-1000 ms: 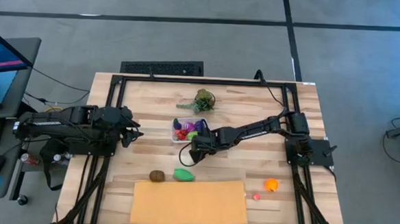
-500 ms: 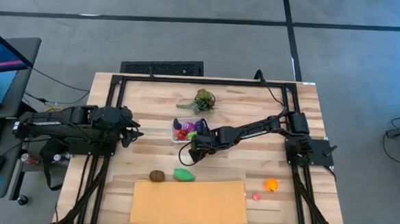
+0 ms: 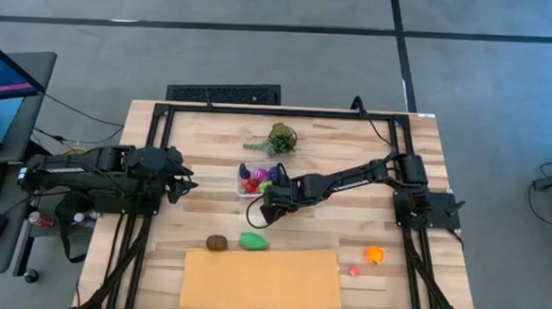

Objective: Pick and placing Produce into tupperware
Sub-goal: Put the red strawberry into the transparent bin

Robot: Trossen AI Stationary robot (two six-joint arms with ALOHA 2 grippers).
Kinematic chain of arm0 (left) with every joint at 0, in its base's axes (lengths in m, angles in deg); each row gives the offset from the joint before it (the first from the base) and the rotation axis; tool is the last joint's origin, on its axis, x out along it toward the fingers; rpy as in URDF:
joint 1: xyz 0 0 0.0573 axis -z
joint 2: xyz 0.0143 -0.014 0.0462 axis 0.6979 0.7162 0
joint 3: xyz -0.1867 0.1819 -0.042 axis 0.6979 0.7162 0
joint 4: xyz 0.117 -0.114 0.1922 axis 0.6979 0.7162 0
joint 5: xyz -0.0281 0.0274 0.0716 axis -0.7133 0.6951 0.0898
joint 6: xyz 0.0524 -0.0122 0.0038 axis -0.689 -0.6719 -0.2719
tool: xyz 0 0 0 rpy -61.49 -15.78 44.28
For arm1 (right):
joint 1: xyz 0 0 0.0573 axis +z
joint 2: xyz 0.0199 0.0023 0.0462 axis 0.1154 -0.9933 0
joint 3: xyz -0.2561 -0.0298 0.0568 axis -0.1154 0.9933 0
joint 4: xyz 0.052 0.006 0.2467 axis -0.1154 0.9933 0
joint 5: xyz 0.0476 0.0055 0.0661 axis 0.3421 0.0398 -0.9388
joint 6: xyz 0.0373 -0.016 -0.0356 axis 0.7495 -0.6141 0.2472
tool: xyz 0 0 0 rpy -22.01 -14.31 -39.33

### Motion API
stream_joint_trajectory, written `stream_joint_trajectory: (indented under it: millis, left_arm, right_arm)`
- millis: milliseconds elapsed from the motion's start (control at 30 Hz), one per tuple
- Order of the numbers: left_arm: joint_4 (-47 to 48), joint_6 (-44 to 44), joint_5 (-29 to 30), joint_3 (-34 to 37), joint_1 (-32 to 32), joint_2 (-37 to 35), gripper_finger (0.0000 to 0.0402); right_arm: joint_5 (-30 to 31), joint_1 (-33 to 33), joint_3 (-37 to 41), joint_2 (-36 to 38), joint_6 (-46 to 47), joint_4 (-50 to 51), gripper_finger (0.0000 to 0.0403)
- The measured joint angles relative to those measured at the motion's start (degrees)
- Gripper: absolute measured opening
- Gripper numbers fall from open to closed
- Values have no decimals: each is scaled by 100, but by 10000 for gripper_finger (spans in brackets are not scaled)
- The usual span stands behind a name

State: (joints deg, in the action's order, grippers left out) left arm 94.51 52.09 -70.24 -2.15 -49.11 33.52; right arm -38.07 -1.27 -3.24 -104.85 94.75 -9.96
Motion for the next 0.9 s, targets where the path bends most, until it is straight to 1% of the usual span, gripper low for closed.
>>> stream_joint_trajectory:
  millis: [267,500,900]
  left_arm:
    - [-1,0,0,0,1,-1,231]
    - [0,1,-1,0,-1,0,231]
    - [0,1,0,0,1,0,231]
  right_arm:
    - [-18,1,-2,-1,0,7,128]
    - [-150,12,1,-4,-44,7,130]
    - [-159,22,7,-14,-52,24,170]
